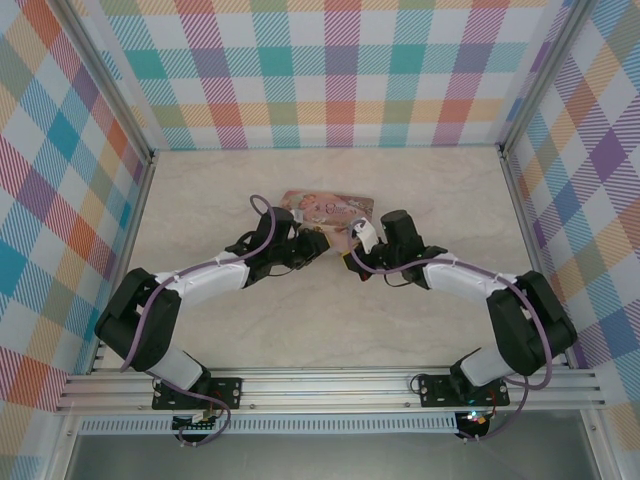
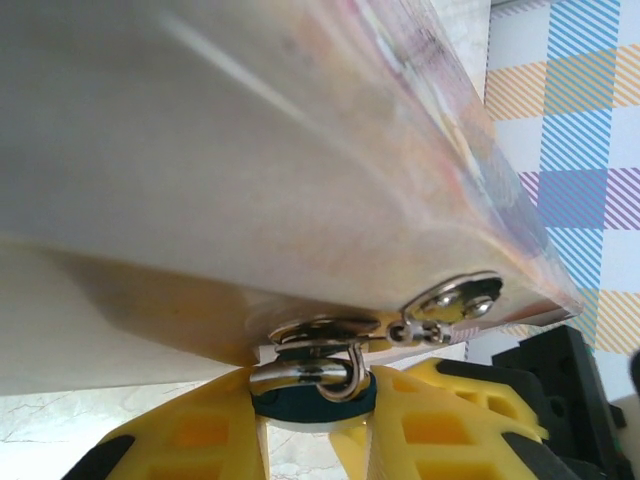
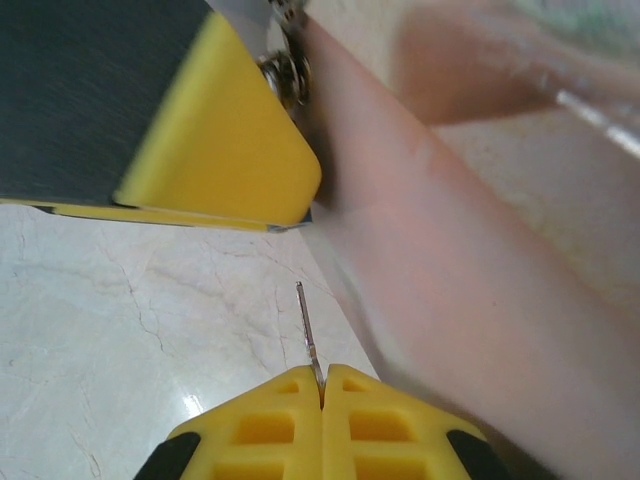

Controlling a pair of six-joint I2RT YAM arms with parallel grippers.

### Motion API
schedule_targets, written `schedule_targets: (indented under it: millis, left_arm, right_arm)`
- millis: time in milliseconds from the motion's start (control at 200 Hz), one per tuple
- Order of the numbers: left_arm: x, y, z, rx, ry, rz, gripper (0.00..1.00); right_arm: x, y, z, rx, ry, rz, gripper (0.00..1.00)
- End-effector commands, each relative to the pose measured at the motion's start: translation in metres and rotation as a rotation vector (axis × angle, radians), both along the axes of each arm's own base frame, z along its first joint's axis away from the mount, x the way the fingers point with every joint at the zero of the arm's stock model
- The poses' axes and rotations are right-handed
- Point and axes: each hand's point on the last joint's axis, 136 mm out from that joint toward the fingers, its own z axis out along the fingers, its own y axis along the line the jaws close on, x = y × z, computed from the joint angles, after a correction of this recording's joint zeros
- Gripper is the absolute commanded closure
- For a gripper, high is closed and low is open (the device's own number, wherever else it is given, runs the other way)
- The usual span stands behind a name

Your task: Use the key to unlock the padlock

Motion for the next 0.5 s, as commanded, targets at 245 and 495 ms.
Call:
schedule_targets:
  millis: [245,495]
  left_arm:
    - [-0.007,-0.017,0.03,-0.093,0.052,-0.021,0.86]
    - [-0.009,-0.015,0.024,-0.07,0.072,-0.018,0.87]
  right_arm:
    - [-0.009,0.005,0.002,-0.027,-0.041,0.036,1.0]
    - [-0.002,0.009,0.003,-0.012,-0.052,0.022,1.0]
